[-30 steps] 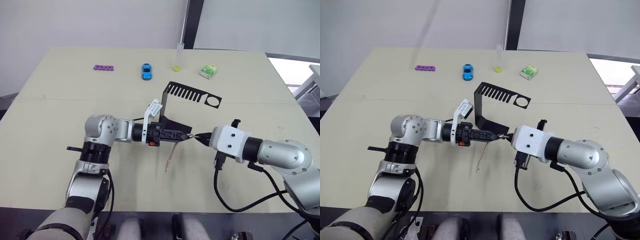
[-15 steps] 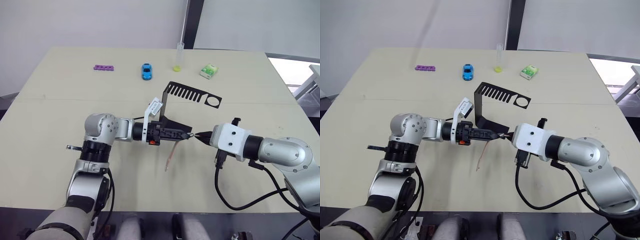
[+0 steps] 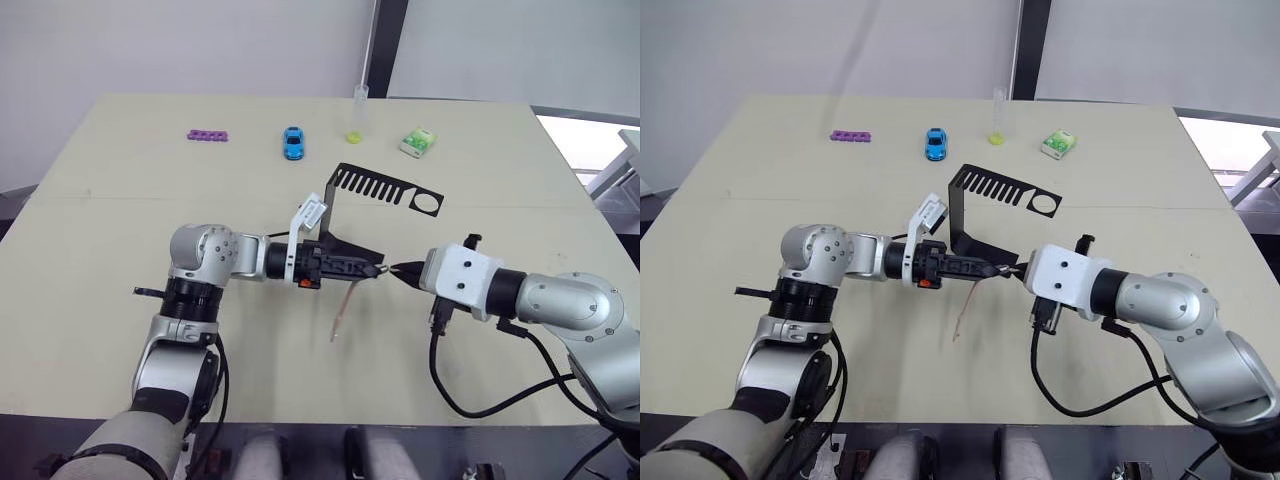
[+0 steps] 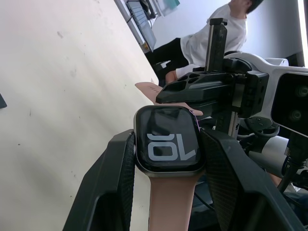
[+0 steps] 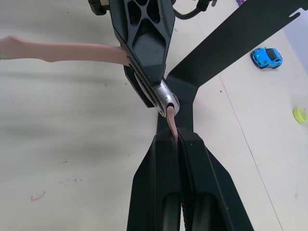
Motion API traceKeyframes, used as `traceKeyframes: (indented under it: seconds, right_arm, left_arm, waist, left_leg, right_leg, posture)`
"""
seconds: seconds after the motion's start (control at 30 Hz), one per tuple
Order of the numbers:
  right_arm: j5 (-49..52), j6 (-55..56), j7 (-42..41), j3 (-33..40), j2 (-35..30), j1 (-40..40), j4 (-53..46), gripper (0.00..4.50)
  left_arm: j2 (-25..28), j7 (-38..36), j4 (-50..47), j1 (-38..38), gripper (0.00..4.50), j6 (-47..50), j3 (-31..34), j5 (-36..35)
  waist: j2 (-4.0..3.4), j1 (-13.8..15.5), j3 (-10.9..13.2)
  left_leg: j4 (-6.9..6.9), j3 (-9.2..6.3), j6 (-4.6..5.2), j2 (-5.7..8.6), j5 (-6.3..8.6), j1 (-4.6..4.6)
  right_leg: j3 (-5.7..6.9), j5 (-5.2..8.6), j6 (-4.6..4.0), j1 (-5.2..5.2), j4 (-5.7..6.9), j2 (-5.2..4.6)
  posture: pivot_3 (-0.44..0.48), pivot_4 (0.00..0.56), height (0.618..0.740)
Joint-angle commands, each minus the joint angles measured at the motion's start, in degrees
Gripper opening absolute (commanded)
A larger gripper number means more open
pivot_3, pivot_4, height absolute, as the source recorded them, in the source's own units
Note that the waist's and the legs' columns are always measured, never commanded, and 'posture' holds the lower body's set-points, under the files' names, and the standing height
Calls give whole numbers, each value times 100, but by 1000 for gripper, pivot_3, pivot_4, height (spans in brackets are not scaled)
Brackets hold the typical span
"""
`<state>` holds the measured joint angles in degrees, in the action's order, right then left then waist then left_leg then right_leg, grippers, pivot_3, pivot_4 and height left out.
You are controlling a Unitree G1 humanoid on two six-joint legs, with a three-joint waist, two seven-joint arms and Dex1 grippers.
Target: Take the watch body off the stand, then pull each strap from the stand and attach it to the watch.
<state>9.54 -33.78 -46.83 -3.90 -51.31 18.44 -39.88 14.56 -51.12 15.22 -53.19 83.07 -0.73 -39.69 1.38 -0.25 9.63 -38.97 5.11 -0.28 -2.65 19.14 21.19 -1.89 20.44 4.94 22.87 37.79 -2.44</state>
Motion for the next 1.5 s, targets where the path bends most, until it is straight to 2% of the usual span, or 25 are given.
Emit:
traceKeyframes:
  seconds: [0.03,1.5]
  right_arm:
    - [192,102,-189,132,-45,134,-78,0]
    - [7,-38,-113,46,16,96,-240,0]
  left_arm:
    - [-108,-332,6,-269,1596,-26,-159,-271]
    - [-122,-348,-148,-180,1596,-116,-208,-283]
  waist:
    - [0,1,0]
    - [0,-1,0]
  left_leg:
    - [0,0,0,0,0,0]
    - [1,2,0,0,0,4]
  right_leg:
    - [0,0,0,0,-1,0]
    - [-2,0,0,8,2,-1]
  posture:
    - [0,150,740]
    - [0,150,740]
